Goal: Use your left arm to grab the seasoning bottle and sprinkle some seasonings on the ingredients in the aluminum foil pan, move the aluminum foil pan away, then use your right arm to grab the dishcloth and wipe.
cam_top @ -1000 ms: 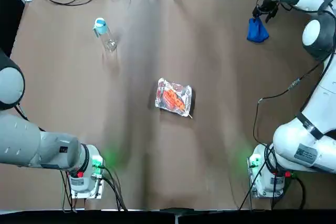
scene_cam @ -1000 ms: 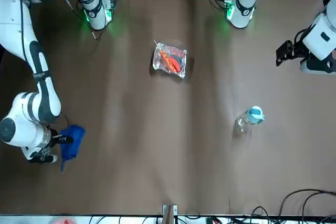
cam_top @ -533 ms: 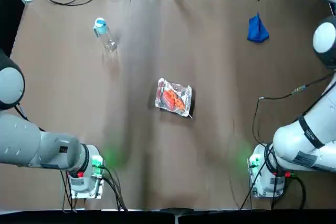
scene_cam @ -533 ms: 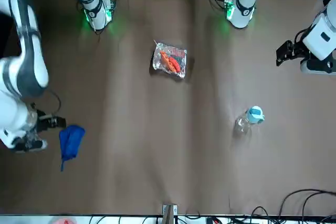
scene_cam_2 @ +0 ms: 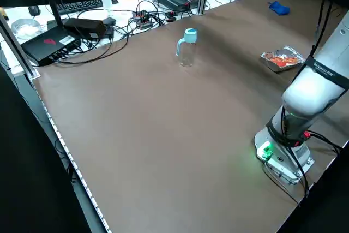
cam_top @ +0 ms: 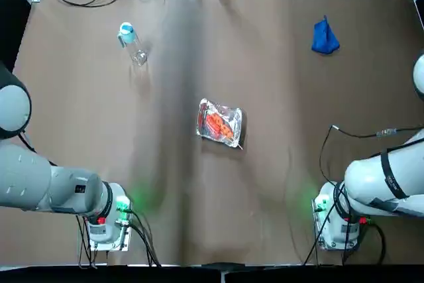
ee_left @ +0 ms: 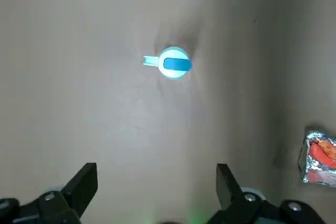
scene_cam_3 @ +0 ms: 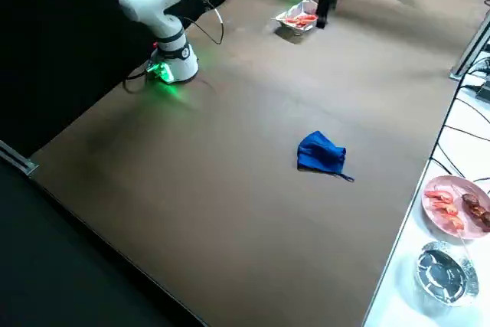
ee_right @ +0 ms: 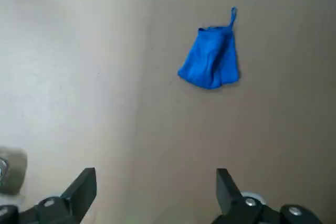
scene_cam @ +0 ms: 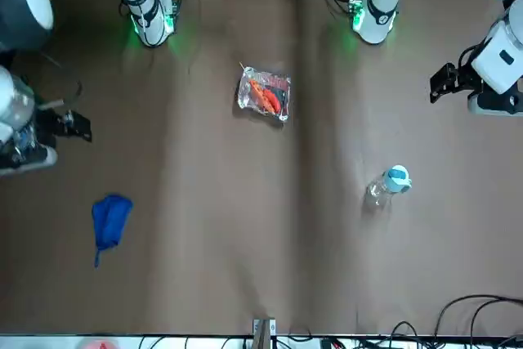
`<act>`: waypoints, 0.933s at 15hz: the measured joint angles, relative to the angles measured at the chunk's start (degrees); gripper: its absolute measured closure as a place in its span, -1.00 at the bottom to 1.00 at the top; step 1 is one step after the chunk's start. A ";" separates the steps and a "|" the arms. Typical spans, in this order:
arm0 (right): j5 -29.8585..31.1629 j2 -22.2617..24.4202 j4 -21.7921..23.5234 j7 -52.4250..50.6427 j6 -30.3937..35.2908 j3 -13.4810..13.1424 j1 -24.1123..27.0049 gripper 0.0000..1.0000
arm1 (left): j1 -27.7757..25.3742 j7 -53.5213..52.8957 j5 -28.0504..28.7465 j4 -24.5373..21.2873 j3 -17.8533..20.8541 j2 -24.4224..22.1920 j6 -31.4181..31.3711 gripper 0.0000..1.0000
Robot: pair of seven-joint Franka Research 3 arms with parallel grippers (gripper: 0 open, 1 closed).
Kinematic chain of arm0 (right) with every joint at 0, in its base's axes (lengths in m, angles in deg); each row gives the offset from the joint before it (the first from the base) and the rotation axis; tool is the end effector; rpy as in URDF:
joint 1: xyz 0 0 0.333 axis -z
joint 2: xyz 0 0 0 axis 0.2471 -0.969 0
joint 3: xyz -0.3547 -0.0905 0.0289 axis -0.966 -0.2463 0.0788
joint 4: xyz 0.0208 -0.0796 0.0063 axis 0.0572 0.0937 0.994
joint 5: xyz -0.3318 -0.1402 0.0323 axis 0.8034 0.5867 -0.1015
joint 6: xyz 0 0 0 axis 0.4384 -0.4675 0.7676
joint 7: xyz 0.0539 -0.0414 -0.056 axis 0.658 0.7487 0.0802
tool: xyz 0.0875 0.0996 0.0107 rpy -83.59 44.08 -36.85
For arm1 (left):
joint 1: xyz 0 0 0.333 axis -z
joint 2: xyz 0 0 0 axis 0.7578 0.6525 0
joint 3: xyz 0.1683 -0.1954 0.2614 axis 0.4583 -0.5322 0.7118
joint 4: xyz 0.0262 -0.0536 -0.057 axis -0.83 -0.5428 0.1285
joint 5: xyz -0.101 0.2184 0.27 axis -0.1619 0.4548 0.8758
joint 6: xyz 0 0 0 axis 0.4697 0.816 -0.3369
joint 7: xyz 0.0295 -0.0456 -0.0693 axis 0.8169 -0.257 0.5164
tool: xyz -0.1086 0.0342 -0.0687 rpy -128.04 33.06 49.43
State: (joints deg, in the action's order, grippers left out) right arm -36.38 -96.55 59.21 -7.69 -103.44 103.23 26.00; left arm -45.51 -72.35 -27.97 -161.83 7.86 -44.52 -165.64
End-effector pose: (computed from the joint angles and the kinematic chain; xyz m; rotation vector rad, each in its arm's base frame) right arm 0.5802 0.0275 0.6118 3.0904 0.2366 -0.1179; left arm 0.5143 -0.0560 0.6471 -3.1201 0.1410 0.0653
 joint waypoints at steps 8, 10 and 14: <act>-2.98 4.26 4.72 -0.69 0.00 0.04 2.02 -1.00 | 0.00 0.00 0.00 0.00 0.00 0.00 0.00 -0.99; -3.90 5.69 6.01 -1.96 -0.04 -1.51 1.32 -1.00 | -0.01 0.00 0.00 0.00 0.01 0.00 0.00 -0.99; -4.37 8.23 8.17 -2.15 -0.23 -13.77 -11.35 -1.00 | -0.01 0.00 0.00 0.00 0.03 0.00 0.00 -0.99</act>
State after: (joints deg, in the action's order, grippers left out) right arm -40.75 -88.32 67.38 -9.84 -103.67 89.46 14.66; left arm -45.52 -72.35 -27.97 -161.83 7.89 -44.52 -165.64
